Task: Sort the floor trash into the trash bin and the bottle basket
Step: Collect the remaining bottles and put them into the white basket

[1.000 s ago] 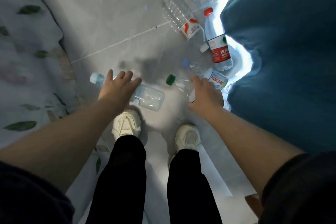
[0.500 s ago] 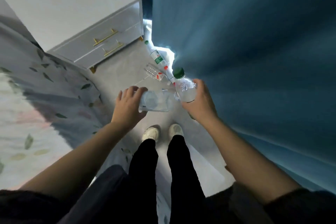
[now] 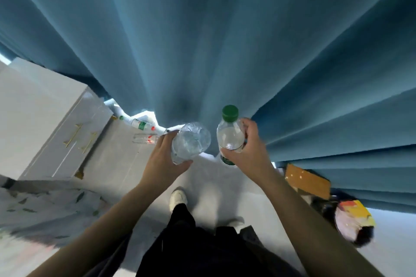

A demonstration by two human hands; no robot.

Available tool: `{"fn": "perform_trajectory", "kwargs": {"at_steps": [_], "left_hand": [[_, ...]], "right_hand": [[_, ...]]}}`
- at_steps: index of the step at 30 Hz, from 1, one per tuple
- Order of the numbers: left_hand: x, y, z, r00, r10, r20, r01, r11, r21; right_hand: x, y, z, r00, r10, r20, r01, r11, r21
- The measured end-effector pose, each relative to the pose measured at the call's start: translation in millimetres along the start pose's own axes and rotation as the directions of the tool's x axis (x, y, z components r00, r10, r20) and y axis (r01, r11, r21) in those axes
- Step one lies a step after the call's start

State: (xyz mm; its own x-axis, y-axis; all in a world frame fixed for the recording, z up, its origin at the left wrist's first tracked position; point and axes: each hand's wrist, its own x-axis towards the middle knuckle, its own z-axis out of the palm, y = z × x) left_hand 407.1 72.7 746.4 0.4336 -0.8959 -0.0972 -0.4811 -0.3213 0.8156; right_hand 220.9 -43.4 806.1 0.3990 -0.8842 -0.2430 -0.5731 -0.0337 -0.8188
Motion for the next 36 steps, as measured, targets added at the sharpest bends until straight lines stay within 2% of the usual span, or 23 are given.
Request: {"fn": "perform_trajectory", "kwargs": {"at_steps": [4, 9, 14, 19, 24, 30, 34, 36], "left_hand": [[6, 43, 45, 0.988, 0.089, 0.124, -0.092, 0.996, 0.019], [-8, 110, 132, 0.949, 0.226, 0.22, -0.233, 0.973, 0.003], [-53, 175, 231, 0.897, 0.269, 0.351, -0.261, 0.963, -0.069], [-101, 229, 300, 0.818, 0.317, 0.48, -0.266, 0.948, -0.173], [-129, 270, 352, 0.721, 0.396, 0.569, -0.338, 0.917, -0.21], [-156, 310, 417, 0.554, 0.425, 0.716, -0.4, 0.89, -0.219], [-176, 350, 462, 0.44, 0.497, 0.748, -0.454, 0.842, -0.292], [-182, 368, 489, 0.399, 0.476, 0.784, -0.462, 0.843, -0.276]], "right_hand": [[-36, 35, -60, 0.987, 0.061, -0.15, -0.057, 0.998, 0.033], [-101, 97, -143, 0.929, 0.117, -0.352, -0.092, 0.992, 0.088], [-174, 163, -219, 0.843, 0.203, -0.497, -0.163, 0.979, 0.124], [-245, 218, -269, 0.757, 0.27, -0.595, -0.212, 0.963, 0.167], [-307, 256, -294, 0.64, 0.365, -0.677, -0.257, 0.931, 0.259], [-369, 300, -313, 0.425, 0.509, -0.748, -0.333, 0.857, 0.394], [-393, 331, -335, 0.282, 0.578, -0.766, -0.31, 0.81, 0.497], [-398, 349, -349, 0.233, 0.603, -0.763, -0.298, 0.791, 0.534]]}}
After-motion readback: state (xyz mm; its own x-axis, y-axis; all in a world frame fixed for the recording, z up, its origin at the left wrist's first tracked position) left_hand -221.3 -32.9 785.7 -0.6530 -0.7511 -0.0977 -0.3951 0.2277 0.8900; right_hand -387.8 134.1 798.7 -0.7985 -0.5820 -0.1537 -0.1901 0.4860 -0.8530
